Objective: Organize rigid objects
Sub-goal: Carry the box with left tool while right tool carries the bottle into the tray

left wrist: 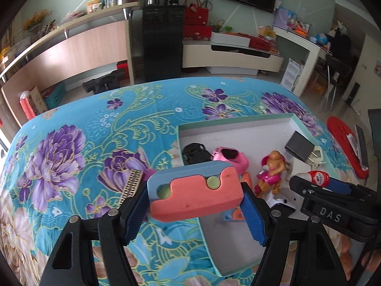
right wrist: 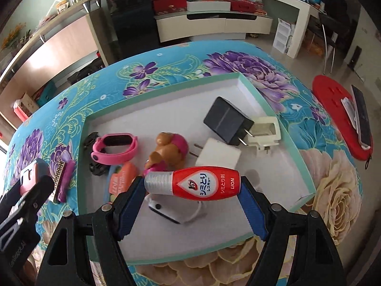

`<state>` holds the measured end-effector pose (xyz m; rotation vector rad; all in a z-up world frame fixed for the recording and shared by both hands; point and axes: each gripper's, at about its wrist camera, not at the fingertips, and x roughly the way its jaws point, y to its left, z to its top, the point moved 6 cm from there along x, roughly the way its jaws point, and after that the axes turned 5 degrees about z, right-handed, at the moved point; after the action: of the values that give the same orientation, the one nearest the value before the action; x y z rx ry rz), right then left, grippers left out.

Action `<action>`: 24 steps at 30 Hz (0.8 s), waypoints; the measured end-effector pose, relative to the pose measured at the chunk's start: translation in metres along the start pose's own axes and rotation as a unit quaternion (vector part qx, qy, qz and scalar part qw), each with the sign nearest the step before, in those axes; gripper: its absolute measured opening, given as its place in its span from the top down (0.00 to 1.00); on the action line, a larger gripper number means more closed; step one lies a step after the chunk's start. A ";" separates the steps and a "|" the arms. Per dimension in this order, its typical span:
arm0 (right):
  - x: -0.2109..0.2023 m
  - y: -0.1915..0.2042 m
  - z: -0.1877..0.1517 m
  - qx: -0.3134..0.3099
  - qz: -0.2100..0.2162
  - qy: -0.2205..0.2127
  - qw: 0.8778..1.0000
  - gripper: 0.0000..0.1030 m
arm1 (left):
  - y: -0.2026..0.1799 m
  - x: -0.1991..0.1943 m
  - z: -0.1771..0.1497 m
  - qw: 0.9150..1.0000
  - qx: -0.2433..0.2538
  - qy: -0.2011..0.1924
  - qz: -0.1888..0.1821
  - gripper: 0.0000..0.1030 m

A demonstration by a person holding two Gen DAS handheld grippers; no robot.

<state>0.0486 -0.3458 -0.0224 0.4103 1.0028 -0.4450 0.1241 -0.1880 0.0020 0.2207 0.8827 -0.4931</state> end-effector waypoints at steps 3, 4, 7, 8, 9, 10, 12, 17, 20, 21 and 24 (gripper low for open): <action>0.001 -0.011 -0.001 0.009 -0.008 0.004 1.000 0.24 | -0.020 0.006 -0.004 1.000 0.021 0.010 -0.008 0.26; 0.001 -0.014 -0.001 0.011 -0.008 0.003 1.000 0.24 | -0.026 0.007 -0.005 0.999 0.028 0.014 -0.009 0.26; 0.003 -0.021 0.000 0.019 -0.008 0.005 1.000 0.24 | -0.040 0.013 -0.009 0.999 0.045 0.023 -0.013 0.26; 0.004 -0.023 0.000 0.021 -0.010 0.006 1.000 0.24 | -0.044 0.014 -0.010 0.998 0.050 0.025 -0.015 0.26; 0.005 -0.025 -0.001 0.023 -0.011 0.009 1.000 0.24 | -0.048 0.015 -0.011 0.998 0.055 0.028 -0.016 0.26; 0.008 -0.027 -0.001 0.025 -0.011 0.012 1.000 0.24 | -0.052 0.017 -0.012 0.998 0.059 0.029 -0.017 0.26; 0.011 -0.031 -0.001 0.032 -0.007 0.019 0.999 0.24 | -0.057 0.019 -0.014 0.997 0.068 0.035 -0.018 0.26; 0.014 -0.036 -0.002 0.038 -0.005 0.024 0.999 0.24 | -0.065 0.022 -0.017 0.996 0.078 0.043 -0.017 0.26; 0.013 -0.037 -0.001 0.035 -0.006 0.022 0.999 0.24 | -0.066 0.022 -0.016 0.996 0.080 0.043 -0.017 0.24; 0.012 -0.036 0.000 0.036 -0.003 0.020 0.999 0.23 | -0.066 0.021 -0.016 0.996 0.080 0.041 -0.016 0.23; 0.009 -0.035 0.001 0.032 0.002 0.015 0.999 0.23 | -0.063 0.017 -0.013 0.996 0.077 0.036 -0.013 0.16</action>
<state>0.0351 -0.3769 -0.0336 0.4775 1.0177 -0.4692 0.0932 -0.2433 -0.0185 0.3696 0.9187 -0.5818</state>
